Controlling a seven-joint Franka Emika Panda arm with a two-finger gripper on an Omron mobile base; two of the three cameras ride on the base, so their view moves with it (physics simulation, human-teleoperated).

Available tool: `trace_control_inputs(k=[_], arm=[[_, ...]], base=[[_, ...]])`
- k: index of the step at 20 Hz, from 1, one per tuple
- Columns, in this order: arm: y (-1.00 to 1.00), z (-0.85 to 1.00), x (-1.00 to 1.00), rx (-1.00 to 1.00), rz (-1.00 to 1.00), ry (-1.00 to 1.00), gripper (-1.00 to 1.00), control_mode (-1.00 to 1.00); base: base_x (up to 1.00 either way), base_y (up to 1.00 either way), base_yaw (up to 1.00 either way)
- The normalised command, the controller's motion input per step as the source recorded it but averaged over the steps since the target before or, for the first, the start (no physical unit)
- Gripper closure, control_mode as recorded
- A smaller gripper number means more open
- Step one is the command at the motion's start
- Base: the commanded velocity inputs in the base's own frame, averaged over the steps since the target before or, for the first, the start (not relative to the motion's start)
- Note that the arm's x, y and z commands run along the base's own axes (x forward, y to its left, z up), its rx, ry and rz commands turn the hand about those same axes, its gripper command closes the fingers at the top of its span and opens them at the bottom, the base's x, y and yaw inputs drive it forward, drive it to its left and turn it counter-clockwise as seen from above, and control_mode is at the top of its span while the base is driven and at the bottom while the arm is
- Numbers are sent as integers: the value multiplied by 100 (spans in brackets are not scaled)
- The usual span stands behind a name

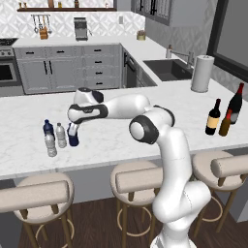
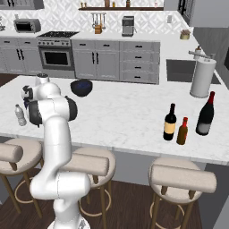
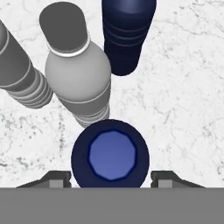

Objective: Move the plastic bottles in the middle to the plastics group, and the glass bottles in the middle to the glass group.

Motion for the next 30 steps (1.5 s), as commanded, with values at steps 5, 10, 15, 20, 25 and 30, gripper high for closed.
trace_control_inputs(k=[5,10,15,20,25,30], arm=[[-18,10,0,0,0,0,-100,-100],[-7,21,-2,0,0,0,-100,-100],[-9,29,-34,0,0,0,-100,-100],[-46,10,-73,3,0,0,-100,-100],[-71,1,-81,6,-1,0,-100,-100],[-82,7,-77,5,-3,-2,-100,-100]], base=[[0,0,0],[0,0,0],[0,0,0],[0,0,0],[0,0,0],[0,0,0]])
